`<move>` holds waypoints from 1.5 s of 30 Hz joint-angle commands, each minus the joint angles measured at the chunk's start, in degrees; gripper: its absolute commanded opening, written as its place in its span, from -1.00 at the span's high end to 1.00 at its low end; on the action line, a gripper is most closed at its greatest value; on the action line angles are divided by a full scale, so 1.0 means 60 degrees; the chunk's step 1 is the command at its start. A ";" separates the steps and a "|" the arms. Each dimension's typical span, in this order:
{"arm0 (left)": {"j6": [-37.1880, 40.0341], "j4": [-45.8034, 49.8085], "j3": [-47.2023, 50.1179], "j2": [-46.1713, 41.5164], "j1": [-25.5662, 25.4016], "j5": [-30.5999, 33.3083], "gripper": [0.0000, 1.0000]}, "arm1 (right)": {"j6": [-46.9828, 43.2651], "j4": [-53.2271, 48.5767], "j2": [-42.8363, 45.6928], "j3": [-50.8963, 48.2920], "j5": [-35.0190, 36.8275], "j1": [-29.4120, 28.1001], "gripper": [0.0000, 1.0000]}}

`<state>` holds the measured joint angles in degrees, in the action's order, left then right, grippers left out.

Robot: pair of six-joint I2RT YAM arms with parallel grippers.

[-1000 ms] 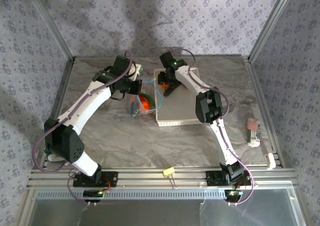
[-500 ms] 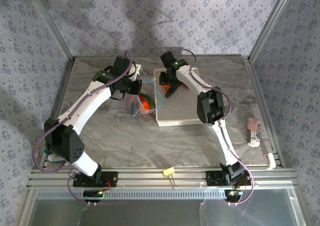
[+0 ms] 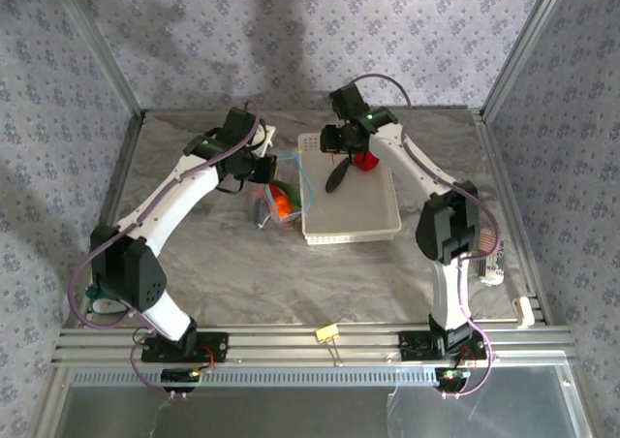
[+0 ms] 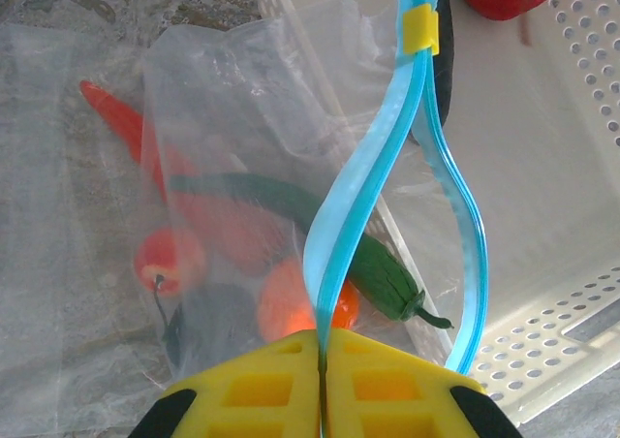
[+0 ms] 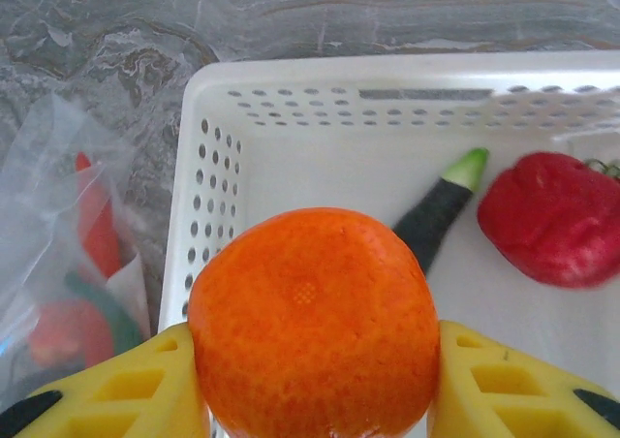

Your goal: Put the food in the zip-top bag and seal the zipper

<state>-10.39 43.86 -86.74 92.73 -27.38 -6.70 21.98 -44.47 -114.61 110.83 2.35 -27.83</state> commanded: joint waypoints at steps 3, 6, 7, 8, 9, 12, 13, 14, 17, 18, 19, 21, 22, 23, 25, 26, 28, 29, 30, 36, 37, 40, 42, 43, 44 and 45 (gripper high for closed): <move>0.0209 0.0124 -0.0583 0.0271 0.0093 -0.0141 0.81 | -0.0238 0.0406 0.1939 -0.1631 -0.0177 -0.0145 0.09; 0.0207 0.0137 -0.0671 0.0348 0.0099 -0.0143 0.80 | -0.0320 0.0503 0.2842 -0.2418 -0.0403 -0.0501 0.09; 0.0209 0.0147 -0.0703 0.0365 0.0095 -0.0171 0.81 | -0.0337 0.0557 0.3110 -0.2664 -0.0460 -0.0655 0.09; 0.0209 0.0141 -0.0716 0.0378 0.0106 -0.0168 0.81 | -0.0350 0.0594 0.3297 -0.2840 -0.0600 -0.0790 0.09; 0.0195 0.0143 -0.0719 0.0380 0.0095 -0.0172 0.80 | -0.0352 0.0653 0.3499 -0.3033 -0.0797 -0.0942 0.09; 0.0179 0.0161 -0.0719 0.0366 0.0095 -0.0178 0.80 | -0.0272 0.0795 0.3786 -0.3422 -0.1140 -0.1393 0.08; 0.0165 0.0161 -0.0719 0.0351 0.0101 -0.0178 0.81 | -0.0239 0.0881 0.3802 -0.3516 -0.1202 -0.1577 0.08; 0.0152 0.0161 -0.0719 0.0340 0.0095 -0.0200 0.80 | -0.0197 0.0981 0.3776 -0.3571 -0.1240 -0.1763 0.08; 0.0114 0.0145 -0.0719 0.0326 0.0097 -0.0229 0.81 | -0.0014 0.1360 0.3520 -0.3651 -0.1225 -0.2206 0.08; 0.0106 0.0147 -0.0719 0.0324 0.0089 -0.0231 0.80 | 0.0039 0.1478 0.3389 -0.3654 -0.1146 -0.2315 0.08; 0.0092 0.0143 -0.0719 0.0313 0.0090 -0.0244 0.81 | 0.0117 0.1543 0.3193 -0.3608 -0.1011 -0.2402 0.07; 0.0091 0.0171 -0.0719 0.0279 0.0090 -0.0242 0.81 | 0.0249 0.1567 0.2805 -0.3443 -0.0792 -0.2552 0.07; 0.0103 0.0176 -0.0706 0.0256 0.0088 -0.0232 0.80 | 0.0290 0.1575 0.2599 -0.3343 -0.0756 -0.2602 0.07; 0.0106 0.0190 -0.0698 0.0223 0.0085 -0.0244 0.80 | 0.0337 0.1589 0.2390 -0.3270 -0.0684 -0.2666 0.06; 0.0106 0.0191 -0.0647 0.0165 0.0088 -0.0228 0.81 | 0.0400 0.1598 0.2049 -0.3097 -0.0538 -0.2766 0.06; 0.0121 0.0186 -0.0621 0.0135 0.0094 -0.0230 0.81 | 0.0443 0.1551 0.1872 -0.3001 -0.0483 -0.2808 0.06; 0.0121 0.0176 -0.0588 0.0106 0.0087 -0.0219 0.80 | 0.0491 0.1523 0.1597 -0.2848 -0.0464 -0.2872 0.04; 0.0121 0.0157 -0.0563 0.0089 0.0095 -0.0219 0.81 | 0.0497 0.1501 0.1468 -0.2780 -0.0452 -0.2908 0.03; 0.0121 0.0156 -0.0547 0.0097 0.0084 -0.0218 0.81 | 0.0509 0.1486 0.1389 -0.2741 -0.0442 -0.2933 -0.01; 0.0135 0.0139 -0.0475 0.0046 0.0083 -0.0242 0.80 | 0.0471 0.1236 0.1108 -0.2439 -0.0263 -0.2991 -0.12; 0.0135 0.0132 -0.0470 0.0055 0.0093 -0.0249 0.81 | 0.0468 0.1146 0.1057 -0.2368 -0.0241 -0.2978 -0.14; 0.0135 0.0127 -0.0444 0.0016 0.0088 -0.0247 0.81 | 0.0465 0.1003 0.0981 -0.2270 -0.0217 -0.2948 -0.19; 0.0136 0.0132 -0.0441 0.0009 0.0094 -0.0256 0.81 | 0.0497 0.0987 0.1007 -0.2270 -0.0202 -0.2939 -0.21; 0.0141 0.0119 -0.0442 -0.0007 0.0084 -0.0257 0.81 | 0.0505 0.0967 0.1035 -0.2270 -0.0195 -0.2934 -0.23; 0.0150 0.0124 -0.0435 -0.0022 0.0091 -0.0257 0.81 | 0.0503 0.0973 0.1054 -0.2270 -0.0187 -0.2920 -0.25; 0.0150 0.0130 -0.0441 -0.0020 0.0094 -0.0252 0.81 | 0.0508 0.0974 0.1079 -0.2283 -0.0179 -0.2894 -0.27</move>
<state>-10.07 43.92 -89.21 94.61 -27.09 -7.07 24.60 -36.38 -107.48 95.70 0.08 -45.45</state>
